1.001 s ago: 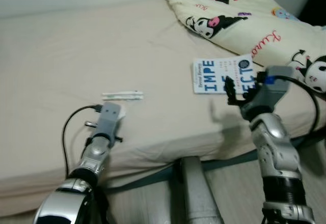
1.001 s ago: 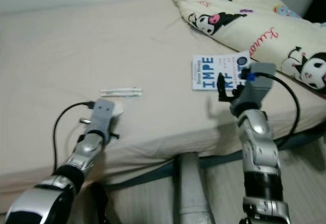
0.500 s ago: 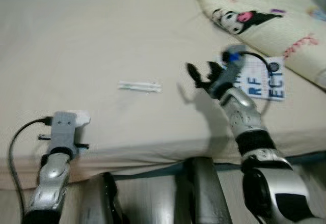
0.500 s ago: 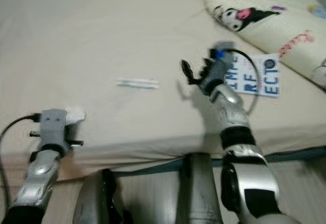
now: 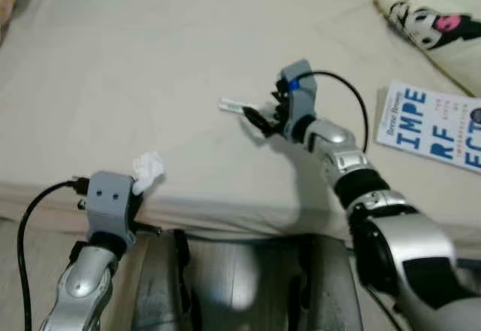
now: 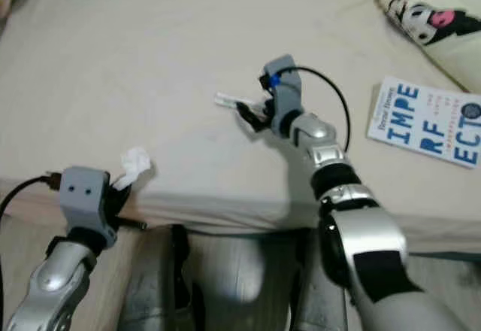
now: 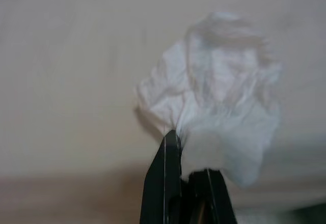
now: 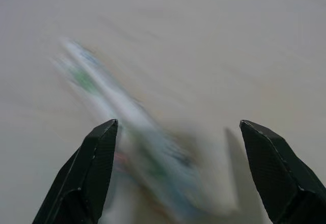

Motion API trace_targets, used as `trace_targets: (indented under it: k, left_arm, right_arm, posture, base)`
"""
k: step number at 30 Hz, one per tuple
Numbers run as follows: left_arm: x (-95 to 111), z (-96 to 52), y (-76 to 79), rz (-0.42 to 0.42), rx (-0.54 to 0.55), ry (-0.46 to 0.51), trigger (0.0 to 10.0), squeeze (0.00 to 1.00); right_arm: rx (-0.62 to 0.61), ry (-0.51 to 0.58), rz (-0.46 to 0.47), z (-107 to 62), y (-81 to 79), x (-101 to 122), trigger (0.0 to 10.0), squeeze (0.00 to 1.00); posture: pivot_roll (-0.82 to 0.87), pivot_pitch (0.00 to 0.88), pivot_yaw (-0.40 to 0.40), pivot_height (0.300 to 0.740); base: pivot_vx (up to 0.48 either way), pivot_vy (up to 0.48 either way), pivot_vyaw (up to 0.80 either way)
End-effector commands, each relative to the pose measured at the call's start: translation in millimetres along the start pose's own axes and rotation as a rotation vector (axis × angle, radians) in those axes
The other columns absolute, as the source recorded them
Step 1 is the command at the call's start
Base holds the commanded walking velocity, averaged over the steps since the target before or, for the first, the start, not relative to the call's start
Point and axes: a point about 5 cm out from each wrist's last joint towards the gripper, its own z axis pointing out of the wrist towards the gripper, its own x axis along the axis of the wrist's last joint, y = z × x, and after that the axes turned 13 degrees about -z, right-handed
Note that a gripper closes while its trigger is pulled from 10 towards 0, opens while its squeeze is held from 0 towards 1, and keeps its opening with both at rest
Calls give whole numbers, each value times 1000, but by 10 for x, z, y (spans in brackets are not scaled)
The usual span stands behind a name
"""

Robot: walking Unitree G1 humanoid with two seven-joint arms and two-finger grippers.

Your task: Clean up the room

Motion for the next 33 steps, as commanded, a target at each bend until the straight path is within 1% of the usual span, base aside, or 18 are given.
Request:
trace_targets:
  k: [1, 2, 3, 5, 8, 9, 10, 11, 14, 21, 22, 26, 27, 28, 29, 30, 32, 33]
  left_arm:
    - [-27, -95, -8, 7, -10, -60, 10000, 0]
    - [-26, -124, -11, 7, -7, -72, 10000, 0]
    - [-26, -124, -11, 7, -7, -72, 10000, 0]
    - [-12, -151, -7, 8, -6, -83, 10000, 0]
    - [19, -168, 27, 12, -13, -91, 10000, 0]
    - [19, -168, 27, 12, -13, -91, 10000, 0]
    - [49, -179, 50, 21, -24, -91, 10000, 0]
    - [49, -179, 50, 21, -24, -91, 10000, 0]
    - [76, -200, 64, 27, -31, -107, 10000, 0]
    - [102, -163, 82, 22, -19, -121, 10000, 0]
    - [91, -140, 87, 17, -16, -119, 10000, 0]
    - [74, 9, 85, -23, 16, -94, 10000, 0]
    - [98, 105, 25, -6, 54, -67, 10000, 0]
    - [98, 105, 25, -6, 54, -67, 10000, 0]
    - [114, 176, -18, 7, 81, -49, 10000, 0]
    - [134, 276, -117, 24, 137, -25, 10000, 0]
    - [161, 468, -336, -19, 259, 8, 10000, 0]
    - [161, 468, -336, -19, 259, 8, 10000, 0]
  right_arm:
    - [-6, -52, -34, -14, 8, -73, 10000, 0]
    - [19, -85, -31, -34, 2, -136, 4431, 0]
    - [19, -85, -31, -34, 2, -136, 4431, 0]
    - [71, -129, -18, -68, -45, -250, 0, 0]
    - [140, -105, 97, -122, -137, -379, 0, 0]
    - [140, -105, 97, -122, -137, -379, 0, 0]
    - [156, -66, 187, -147, -162, -414, 0, 0]
    - [156, -66, 187, -147, -162, -414, 0, 0]
    - [165, -35, 279, -154, -182, -425, 0, 0]
    - [192, -82, 287, -171, -234, -497, 0, 0]
    - [184, -68, 305, -173, -222, -490, 0, 0]
    - [149, 114, 528, -176, -141, -377, 0, 0]
    - [158, 154, 630, -163, -189, -362, 0, 0]
    - [158, 154, 630, -163, -189, -362, 0, 0]
    - [166, 177, 698, -153, -228, -357, 0, 0]
    - [202, 198, 688, -143, -349, -356, 0, 0]
    - [290, 292, 634, -194, -666, -304, 0, 0]
    - [290, 292, 634, -194, -666, -304, 0, 0]
  posture:
    - [348, 504, -2, 489]
    - [350, 504, -3, 489]
    - [350, 504, -3, 489]
    - [350, 509, -5, 489]
    - [359, 506, -9, 489]
    - [359, 506, -9, 489]
    - [377, 508, -1, 489]
    - [377, 508, -1, 489]
    - [383, 508, 1, 489]
    - [367, 492, -8, 489]
    - [349, 471, -13, 489]
    - [309, 413, -20, 489]
    - [279, 378, -24, 489]
    - [279, 378, -24, 489]
    - [274, 370, -23, 489]
    - [257, 339, -17, 489]
    - [225, 300, -17, 489]
    - [225, 300, -17, 489]
  base:
    - [0, 0, 0]
    - [0, 0, 0]
    - [0, 0, 0]
    - [0, 0, 0]
    - [0, 0, 0]
    - [0, 0, 0]
    - [0, 0, 0]
    - [0, 0, 0]
    - [0, 0, 0]
    - [0, 0, 0]
    - [0, 0, 0]
    - [0, 0, 0]
    - [0, 0, 0]
    - [0, 0, 0]
    - [0, 0, 0]
    - [0, 0, 0]
    - [0, 0, 0]
    - [0, 0, 0]
